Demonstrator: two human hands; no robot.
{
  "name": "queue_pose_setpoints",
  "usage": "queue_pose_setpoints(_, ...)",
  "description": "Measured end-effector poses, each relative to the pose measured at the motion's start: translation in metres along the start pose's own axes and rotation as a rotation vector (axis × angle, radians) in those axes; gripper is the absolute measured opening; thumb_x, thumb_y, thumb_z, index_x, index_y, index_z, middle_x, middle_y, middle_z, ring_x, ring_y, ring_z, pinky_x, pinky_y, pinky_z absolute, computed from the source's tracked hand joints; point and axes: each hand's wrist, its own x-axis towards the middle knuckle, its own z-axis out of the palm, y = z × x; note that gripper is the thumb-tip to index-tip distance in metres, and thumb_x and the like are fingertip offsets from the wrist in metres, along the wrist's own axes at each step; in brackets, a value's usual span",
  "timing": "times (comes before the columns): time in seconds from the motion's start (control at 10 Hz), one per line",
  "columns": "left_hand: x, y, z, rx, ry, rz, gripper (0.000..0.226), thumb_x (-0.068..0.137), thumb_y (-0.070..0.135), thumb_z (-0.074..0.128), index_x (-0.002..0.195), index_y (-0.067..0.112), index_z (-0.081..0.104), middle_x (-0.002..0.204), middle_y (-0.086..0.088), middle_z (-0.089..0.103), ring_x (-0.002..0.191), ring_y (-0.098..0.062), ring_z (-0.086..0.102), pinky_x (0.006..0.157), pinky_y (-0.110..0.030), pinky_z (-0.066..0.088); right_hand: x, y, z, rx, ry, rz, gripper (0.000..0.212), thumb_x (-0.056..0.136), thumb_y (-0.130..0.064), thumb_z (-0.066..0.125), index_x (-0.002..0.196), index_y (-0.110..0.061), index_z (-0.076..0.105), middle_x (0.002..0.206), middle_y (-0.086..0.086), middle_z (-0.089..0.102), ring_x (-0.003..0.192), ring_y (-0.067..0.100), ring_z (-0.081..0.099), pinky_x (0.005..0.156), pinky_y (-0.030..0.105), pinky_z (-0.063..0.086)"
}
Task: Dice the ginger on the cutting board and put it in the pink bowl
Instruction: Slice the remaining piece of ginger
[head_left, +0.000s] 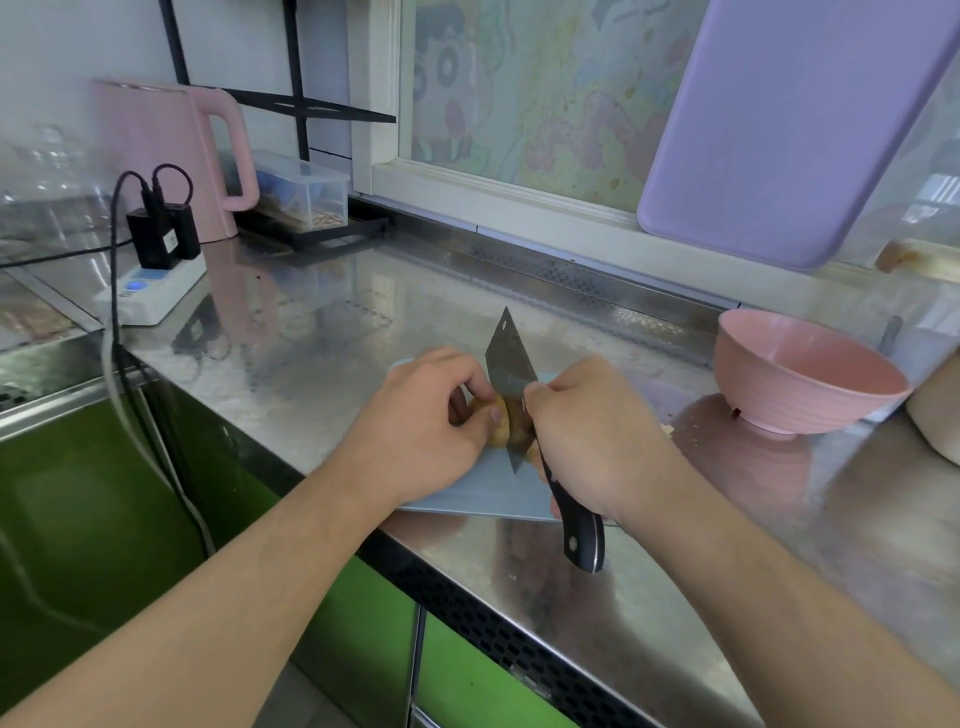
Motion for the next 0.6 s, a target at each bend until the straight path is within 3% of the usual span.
queue_pose_setpoints(0.1,0.001,0.0,0.0,0.002,0.008,-0.008,0.013,0.09,0.021,0.074,0.082,0.03,0.068,0.088,0.013,0.061,0.078,-0.006,0.062,0.074,-0.03,0.054,-0.006,0.001,-0.001,0.117,0.102,0.026,0.029,0.106,-0.02,0.048,0.088,-0.003,0.065,0.093,0.026,0.072,0.086,0.042,0.072,0.082,0.048,0.062)
queue_pose_setpoints(0.2,0.0,-0.001,0.0,0.002,0.009,-0.015,0.012,0.089,0.021,0.075,0.082,0.029,0.069,0.088,0.012,0.063,0.077,-0.007,0.063,0.073,-0.028,0.053,-0.006,0.002,-0.012,0.222,0.118,0.094,0.034,0.104,-0.019,0.052,0.081,0.004,0.063,0.083,0.031,0.071,0.064,0.037,0.071,0.067,0.05,0.063)
queue_pose_setpoints(0.3,0.0,-0.001,0.0,-0.001,0.018,-0.021,0.013,0.089,0.022,0.077,0.081,0.028,0.069,0.086,0.013,0.063,0.076,-0.007,0.063,0.073,-0.028,0.054,0.001,0.01,-0.017,0.181,0.092,0.079,0.036,0.101,-0.017,0.054,0.074,0.006,0.056,0.065,0.029,0.06,0.036,0.029,0.052,0.047,0.049,0.058)
queue_pose_setpoints(0.4,0.0,-0.001,0.0,-0.003,0.014,-0.037,0.015,0.089,0.025,0.077,0.08,0.03,0.067,0.085,0.013,0.064,0.076,-0.005,0.064,0.075,-0.032,0.056,-0.002,0.007,-0.018,0.239,0.08,0.097,0.035,0.102,-0.018,0.056,0.071,-0.001,0.055,0.059,0.023,0.055,0.029,0.025,0.046,0.039,0.038,0.052)
queue_pose_setpoints(0.5,0.0,-0.001,0.0,-0.006,0.011,-0.034,0.016,0.089,0.024,0.077,0.079,0.03,0.066,0.086,0.012,0.064,0.076,-0.006,0.064,0.076,-0.036,0.057,0.0,0.008,-0.016,0.24,0.058,0.081,0.034,0.102,-0.014,0.055,0.074,0.005,0.055,0.061,0.024,0.056,0.026,0.023,0.044,0.035,0.03,0.047)
queue_pose_setpoints(0.6,0.0,-0.001,0.0,-0.004,0.018,-0.031,0.017,0.089,0.024,0.077,0.078,0.03,0.066,0.086,0.012,0.063,0.077,-0.006,0.063,0.076,-0.037,0.056,0.0,0.007,-0.016,0.224,0.059,0.03,0.033,0.103,-0.008,0.051,0.082,0.016,0.057,0.072,0.032,0.059,0.035,0.026,0.05,0.039,0.042,0.054)
